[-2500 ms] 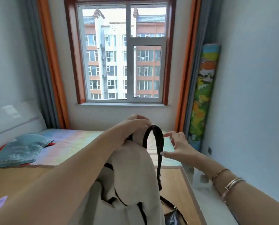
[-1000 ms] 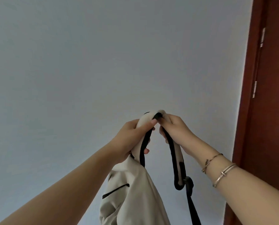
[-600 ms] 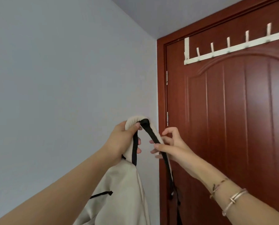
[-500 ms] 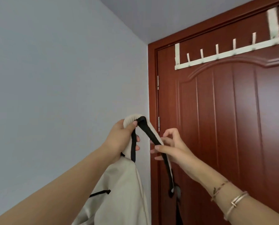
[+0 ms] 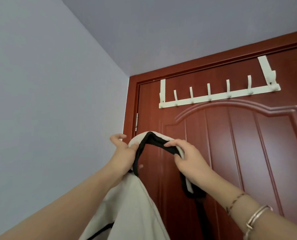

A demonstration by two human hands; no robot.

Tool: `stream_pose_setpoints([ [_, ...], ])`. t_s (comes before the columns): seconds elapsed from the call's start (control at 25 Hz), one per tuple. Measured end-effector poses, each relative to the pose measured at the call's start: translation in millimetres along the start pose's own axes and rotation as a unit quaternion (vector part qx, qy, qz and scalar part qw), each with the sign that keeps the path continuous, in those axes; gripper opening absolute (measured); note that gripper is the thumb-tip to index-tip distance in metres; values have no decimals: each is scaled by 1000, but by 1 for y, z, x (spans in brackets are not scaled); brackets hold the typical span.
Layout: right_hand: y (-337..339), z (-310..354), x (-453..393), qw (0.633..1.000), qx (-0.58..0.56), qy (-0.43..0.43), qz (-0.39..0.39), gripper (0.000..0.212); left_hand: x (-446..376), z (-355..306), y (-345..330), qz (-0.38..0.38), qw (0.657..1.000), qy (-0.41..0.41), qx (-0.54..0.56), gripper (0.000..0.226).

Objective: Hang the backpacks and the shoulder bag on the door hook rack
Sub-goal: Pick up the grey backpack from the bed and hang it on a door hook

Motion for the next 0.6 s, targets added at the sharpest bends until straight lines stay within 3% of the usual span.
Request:
stream_pose_setpoints([
  [0.32,25,-98,-111,985,139,88,-60,49,-134,-15,-75,61,991,-116,37,34],
  [0.6,28,-111,-240,950,261,129,-110,64,-249,-74,-102,102,966,-235,30,32],
])
Point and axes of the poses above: each hand's wrist, its own x-axis away from the middle knuckle, its own y-axis out of the back of the hand, z = x × y, the point moved 6 cm from there along -x, towards the middle knuckle, and after that the axes turned 8 degrees about y, right-handed, at the moved point
